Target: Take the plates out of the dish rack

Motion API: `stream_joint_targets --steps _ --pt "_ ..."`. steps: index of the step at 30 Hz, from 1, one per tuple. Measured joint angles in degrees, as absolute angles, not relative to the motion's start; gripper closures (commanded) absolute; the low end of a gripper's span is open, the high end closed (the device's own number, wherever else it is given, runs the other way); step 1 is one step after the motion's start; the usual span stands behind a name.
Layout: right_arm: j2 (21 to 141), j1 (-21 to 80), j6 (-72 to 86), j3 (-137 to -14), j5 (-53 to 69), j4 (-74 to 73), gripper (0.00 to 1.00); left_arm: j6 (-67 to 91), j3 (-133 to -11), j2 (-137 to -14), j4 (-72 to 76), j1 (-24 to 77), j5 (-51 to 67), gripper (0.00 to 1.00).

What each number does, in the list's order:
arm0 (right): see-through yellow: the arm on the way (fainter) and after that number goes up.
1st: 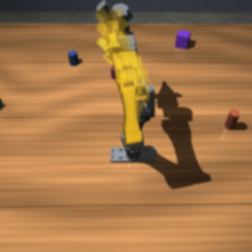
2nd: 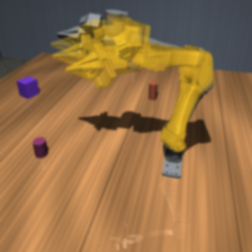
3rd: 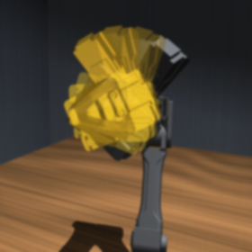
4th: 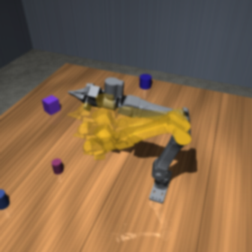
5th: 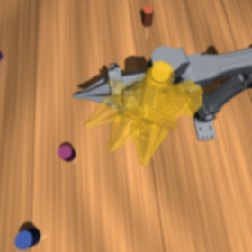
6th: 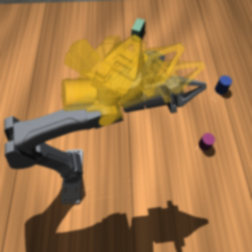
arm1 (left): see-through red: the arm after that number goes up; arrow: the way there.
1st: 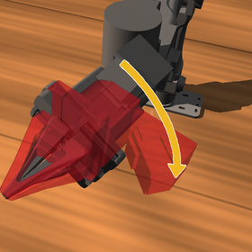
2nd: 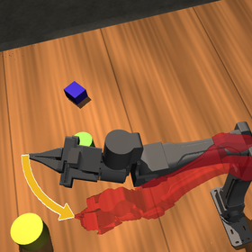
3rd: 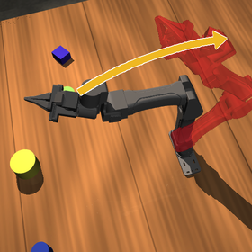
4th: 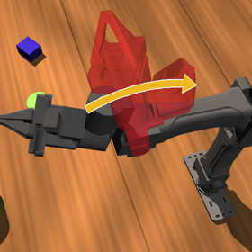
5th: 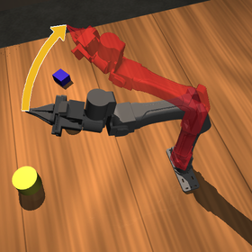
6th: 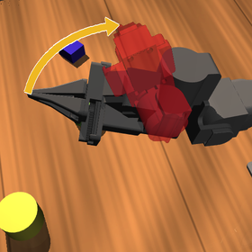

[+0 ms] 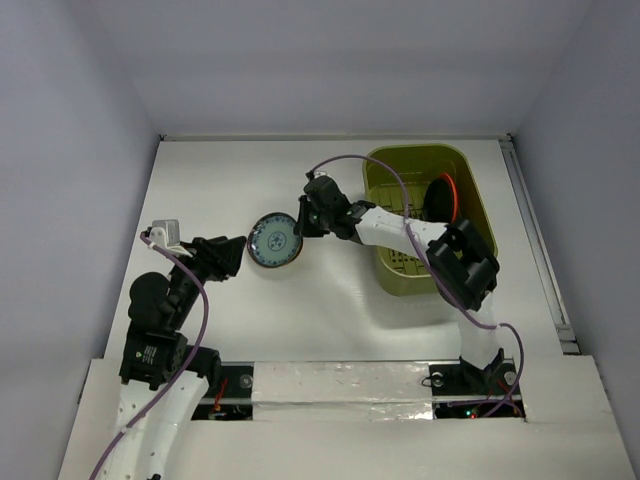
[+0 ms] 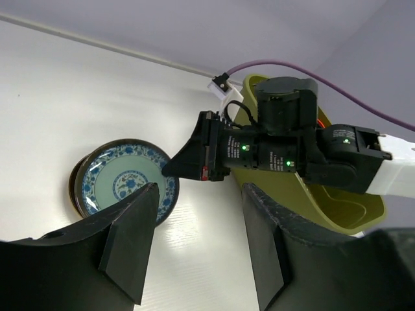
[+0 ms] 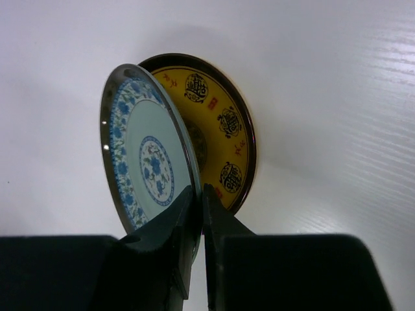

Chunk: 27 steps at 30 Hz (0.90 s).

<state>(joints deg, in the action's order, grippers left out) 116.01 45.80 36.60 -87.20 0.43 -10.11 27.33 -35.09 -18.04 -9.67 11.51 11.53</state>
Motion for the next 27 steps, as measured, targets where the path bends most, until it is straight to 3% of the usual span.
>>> stream_joint_targets --steps 1,5,8,13,15,17,20,24,27 --pt "116.4 45.8 36.9 -87.2 0.4 -10.0 0.79 27.3 -35.1 -18.0 -9.7 11.5 11.5 0.49" --pt "116.7 45.8 37.6 -87.2 0.4 -9.8 0.47 27.3 -35.1 -17.8 -9.6 11.5 11.5 0.49" --pt "116.7 45.8 37.3 -87.2 -0.1 -10.0 0.31 27.3 -35.1 -17.8 -9.6 11.5 11.6 0.49" --pt "114.4 45.9 35.6 -87.1 -2.8 -12.3 0.24 27.3 -35.1 -17.8 -9.6 11.5 11.6 0.49" --pt "111.3 45.9 34.4 -86.4 -4.6 -13.5 0.31 27.3 -35.1 -17.8 -9.6 11.5 11.6 0.49" --pt "106.9 46.0 32.7 -85.3 -7.1 -14.7 0.68 27.3 -35.1 -17.8 -9.6 11.5 11.6 0.49" --pt "99.6 46.1 30.5 -83.8 -13.5 -17.0 1.0 27.4 -35.1 -17.8 -9.6 11.5 11.6 0.5" --pt "88.1 44.4 26.6 -81.6 -22.7 -20.9 1.0 27.4 -35.1 -17.8 -9.6 11.5 11.6 0.56" --pt "80.9 39.0 24.1 -78.7 -28.4 -23.8 1.0 27.5 -35.1 -17.5 -9.6 11.5 11.8 0.7"
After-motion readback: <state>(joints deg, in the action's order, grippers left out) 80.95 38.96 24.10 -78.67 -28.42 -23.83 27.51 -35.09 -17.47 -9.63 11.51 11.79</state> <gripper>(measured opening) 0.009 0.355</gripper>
